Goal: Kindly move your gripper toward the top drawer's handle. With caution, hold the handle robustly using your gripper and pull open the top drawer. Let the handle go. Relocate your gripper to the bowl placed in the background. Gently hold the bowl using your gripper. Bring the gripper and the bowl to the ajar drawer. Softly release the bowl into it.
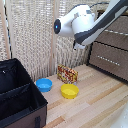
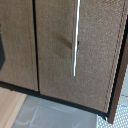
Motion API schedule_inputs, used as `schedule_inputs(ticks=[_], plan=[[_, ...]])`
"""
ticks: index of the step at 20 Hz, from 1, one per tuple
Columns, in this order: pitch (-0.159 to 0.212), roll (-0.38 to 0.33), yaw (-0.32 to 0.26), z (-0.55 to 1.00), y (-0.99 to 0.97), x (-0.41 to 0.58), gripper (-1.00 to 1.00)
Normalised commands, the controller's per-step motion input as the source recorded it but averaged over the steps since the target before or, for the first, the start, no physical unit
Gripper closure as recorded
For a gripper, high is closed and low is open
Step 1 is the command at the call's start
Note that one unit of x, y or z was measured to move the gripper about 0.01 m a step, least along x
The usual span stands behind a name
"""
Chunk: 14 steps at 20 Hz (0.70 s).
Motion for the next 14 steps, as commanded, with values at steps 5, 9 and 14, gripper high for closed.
schedule_inputs(ticks=[5,9,14], plan=[[-0.023,-0.095,0.095,0.0,-0.81,-0.091,-1.0],[-0.027,-0.095,0.1,0.0,-0.79,-0.11,-1.0],[-0.036,-0.117,0.119,0.0,-0.71,-0.125,-1.0]])
